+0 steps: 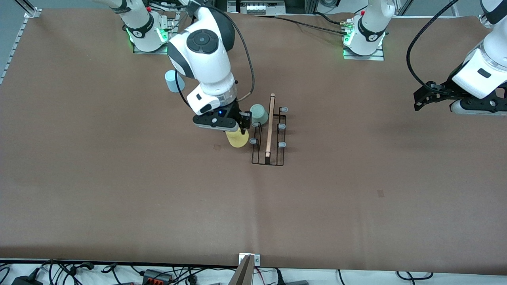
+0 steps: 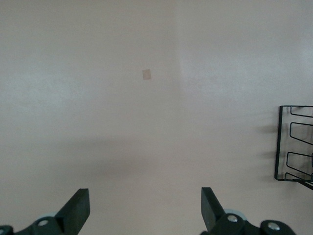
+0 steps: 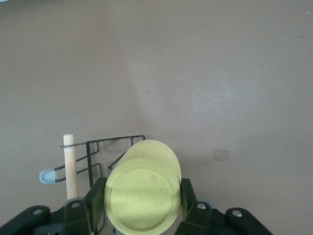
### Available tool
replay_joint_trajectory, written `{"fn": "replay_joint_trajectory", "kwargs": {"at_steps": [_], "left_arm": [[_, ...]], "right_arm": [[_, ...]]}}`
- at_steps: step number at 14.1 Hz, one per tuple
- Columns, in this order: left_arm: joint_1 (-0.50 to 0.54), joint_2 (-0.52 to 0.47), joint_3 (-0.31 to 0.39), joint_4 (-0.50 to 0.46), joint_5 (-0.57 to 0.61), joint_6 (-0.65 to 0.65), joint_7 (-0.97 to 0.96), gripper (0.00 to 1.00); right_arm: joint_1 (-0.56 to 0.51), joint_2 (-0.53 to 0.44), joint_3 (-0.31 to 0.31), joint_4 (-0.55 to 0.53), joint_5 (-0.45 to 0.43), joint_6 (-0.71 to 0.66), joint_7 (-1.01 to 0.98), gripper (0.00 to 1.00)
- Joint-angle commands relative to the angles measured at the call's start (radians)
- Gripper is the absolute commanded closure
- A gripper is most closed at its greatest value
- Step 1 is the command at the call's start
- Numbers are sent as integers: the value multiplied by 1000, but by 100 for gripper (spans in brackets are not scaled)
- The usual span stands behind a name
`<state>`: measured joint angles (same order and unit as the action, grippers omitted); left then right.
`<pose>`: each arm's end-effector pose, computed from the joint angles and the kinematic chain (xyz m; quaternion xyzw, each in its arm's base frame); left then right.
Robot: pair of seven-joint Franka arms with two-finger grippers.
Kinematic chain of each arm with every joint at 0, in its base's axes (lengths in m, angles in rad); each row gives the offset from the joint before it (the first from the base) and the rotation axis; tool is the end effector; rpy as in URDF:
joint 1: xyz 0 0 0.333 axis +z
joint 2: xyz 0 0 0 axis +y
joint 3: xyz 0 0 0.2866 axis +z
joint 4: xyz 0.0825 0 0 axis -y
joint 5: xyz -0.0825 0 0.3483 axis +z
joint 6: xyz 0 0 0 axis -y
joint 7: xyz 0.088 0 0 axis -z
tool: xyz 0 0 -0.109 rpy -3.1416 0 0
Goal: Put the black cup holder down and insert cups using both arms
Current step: 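Lower the yellow cup onto a rack peg and open the right gripper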
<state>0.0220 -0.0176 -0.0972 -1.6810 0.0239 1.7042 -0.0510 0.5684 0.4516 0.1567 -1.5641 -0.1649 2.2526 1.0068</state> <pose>0.5229 -0.0375 0.5656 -0.9996 0.0135 -0.0211 0.0114 0.5068 0.4232 0.3972 -0.9861 0.1075 -0.1067 0.0685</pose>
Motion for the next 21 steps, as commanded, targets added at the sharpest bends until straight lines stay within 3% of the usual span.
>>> {"fn": "replay_joint_trajectory", "kwargs": {"at_steps": [1,12,13,14,15,16,21], "left_arm": [[4,-10,-3,-8,-18,-1,11,0],[7,-10,-3,-8,-19,-1,13,0],[7,-10,-3,-8,-19,-1,13,0],[7,-10,-3,-8,-19,-1,13,0],[7,-10,-3,-8,-19,-1,13,0],[7,-10,-3,-8,-19,-1,13,0],[7,-10,-3,-8,-19,-1,13,0]], "right_arm": [[39,65,-22,81,-16,-4,41,88],[71,125,-25,82,-18,82,39,87],[74,131,-23,82,-22,82,39,81],[74,133,-23,82,-22,84,39,67],[74,134,-25,81,-22,84,39,38],[74,137,-25,81,-19,85,38,0],[39,93,-45,69,-16,27,4,0]]}}
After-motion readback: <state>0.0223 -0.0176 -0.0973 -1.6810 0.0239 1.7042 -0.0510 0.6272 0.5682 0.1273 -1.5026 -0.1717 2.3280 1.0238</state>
